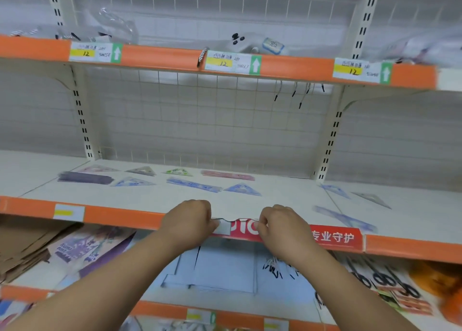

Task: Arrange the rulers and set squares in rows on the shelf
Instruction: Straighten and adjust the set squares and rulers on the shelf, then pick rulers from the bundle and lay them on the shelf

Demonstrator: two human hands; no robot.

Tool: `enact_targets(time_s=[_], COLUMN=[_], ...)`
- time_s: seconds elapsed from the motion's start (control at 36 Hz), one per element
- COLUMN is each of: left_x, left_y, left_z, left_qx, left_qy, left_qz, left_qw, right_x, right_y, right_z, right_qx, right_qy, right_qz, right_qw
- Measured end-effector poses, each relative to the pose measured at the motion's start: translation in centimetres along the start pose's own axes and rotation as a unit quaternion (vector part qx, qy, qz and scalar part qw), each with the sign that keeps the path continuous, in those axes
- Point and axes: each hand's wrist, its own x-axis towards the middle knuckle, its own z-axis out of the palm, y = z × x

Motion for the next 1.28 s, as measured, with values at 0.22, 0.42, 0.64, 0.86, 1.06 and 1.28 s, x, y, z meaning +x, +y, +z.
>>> enact_targets(time_s=[0.22,0.42,0.64,0.86,1.06,1.28], left_x=[1.3,4.5,8.3,11.0,13.0,15.3], left_y=[6.5,14.3,23.6,28.5,29.5,27.7], left_z=[1.2,3.5,6.7,9.3,10.7,11.6], left_qx=[0.013,0.014,0.0,0.014,0.039,0.04], left_qy=[0.001,-0.005,0.003,-0.017,-0.033,-0.063], left_qz=[0.016,0.03,0.027,0.012,0.016,0.025], left_qw=[1.0,0.999,1.0,1.0,0.999,0.997], right_x=[-0.9,-0.2,1.2,2.6,3.7,5.1], right_y=[5.7,13.8,24.2,30.9,32.8,33.0], right_z=[-1.6,-3.5,-5.1,-4.7,-3.6,-3.4], right_qx=[0.018,0.003,-0.03,-0.028,-0.01,-0.007], right_qy=[0.011,0.003,-0.015,-0.034,-0.049,-0.061], right_qz=[0.005,0.006,0.001,-0.005,0.006,0.029], right_qw=[1.0,1.0,0.999,0.999,0.999,0.998])
